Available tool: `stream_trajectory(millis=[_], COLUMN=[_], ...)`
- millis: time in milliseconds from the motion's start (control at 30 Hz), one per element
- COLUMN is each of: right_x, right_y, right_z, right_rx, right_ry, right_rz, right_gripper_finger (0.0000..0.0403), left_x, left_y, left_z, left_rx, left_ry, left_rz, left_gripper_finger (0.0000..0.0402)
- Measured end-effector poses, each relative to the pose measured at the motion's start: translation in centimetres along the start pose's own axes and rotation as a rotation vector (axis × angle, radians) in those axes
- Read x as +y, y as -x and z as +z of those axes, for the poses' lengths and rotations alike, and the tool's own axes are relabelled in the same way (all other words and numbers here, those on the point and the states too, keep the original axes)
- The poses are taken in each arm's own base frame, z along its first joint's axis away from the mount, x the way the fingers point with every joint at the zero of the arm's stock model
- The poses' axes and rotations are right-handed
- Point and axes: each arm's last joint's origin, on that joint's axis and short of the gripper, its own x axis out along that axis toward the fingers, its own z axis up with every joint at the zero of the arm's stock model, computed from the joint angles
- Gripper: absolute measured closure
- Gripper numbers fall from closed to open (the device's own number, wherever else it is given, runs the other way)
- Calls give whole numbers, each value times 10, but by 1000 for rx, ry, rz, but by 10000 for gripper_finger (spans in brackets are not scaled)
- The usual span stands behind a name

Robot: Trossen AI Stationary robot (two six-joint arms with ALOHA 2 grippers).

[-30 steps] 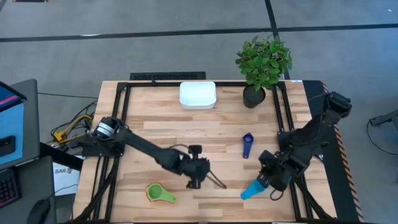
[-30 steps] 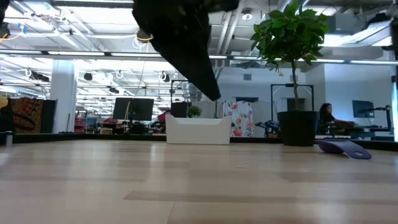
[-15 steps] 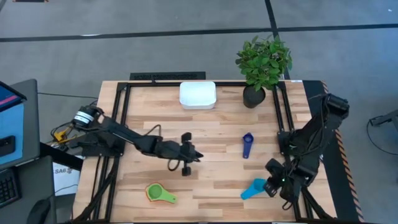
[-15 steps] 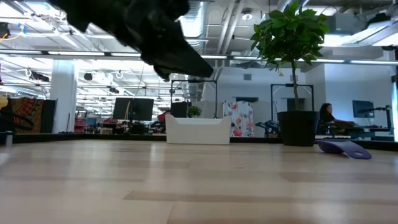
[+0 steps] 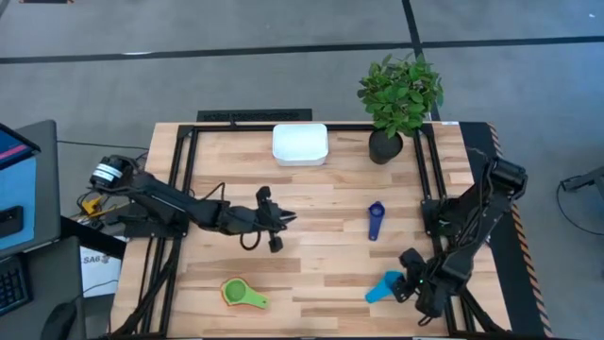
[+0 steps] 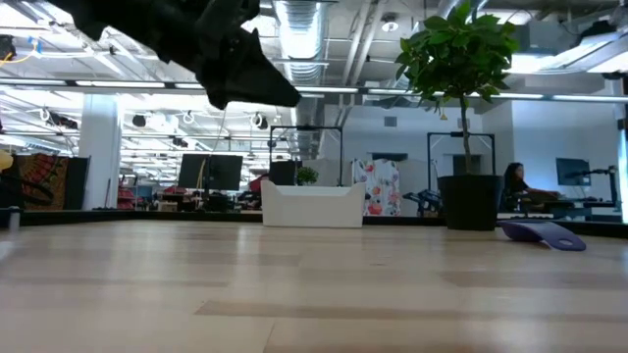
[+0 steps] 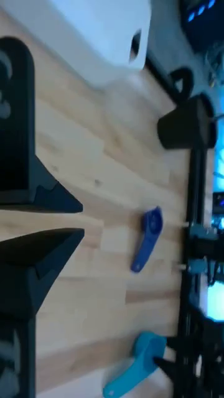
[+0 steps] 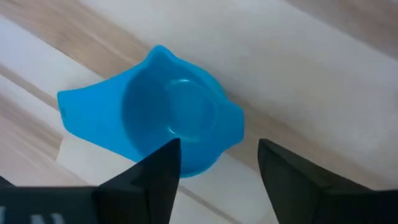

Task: Nest measuring cups in basket
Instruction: Stack the light blue measuring cup into the green measuring cup

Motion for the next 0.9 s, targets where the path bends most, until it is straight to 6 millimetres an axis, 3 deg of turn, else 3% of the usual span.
stream_trajectory(millis=[133, 467, 600, 900], right_x=[6, 35, 48, 94], right_y=[-7, -24, -21, 0], right_z=[6, 29, 45, 95], right_rx=[-18, -38, -68, -203], right_ry=[50, 308, 469, 932], right_rz=[7, 103, 123, 172], right_gripper_finger=[210, 363, 369, 355], left_x=[4, 19, 23, 11], left_y=[8, 45, 58, 72], left_z=[9, 19, 13, 3], left_rx=[-21, 76, 127, 186], left_ry=[-6, 6, 60, 100], left_rz=[23, 141, 218, 174], left_gripper_finger=[352, 351, 351, 354])
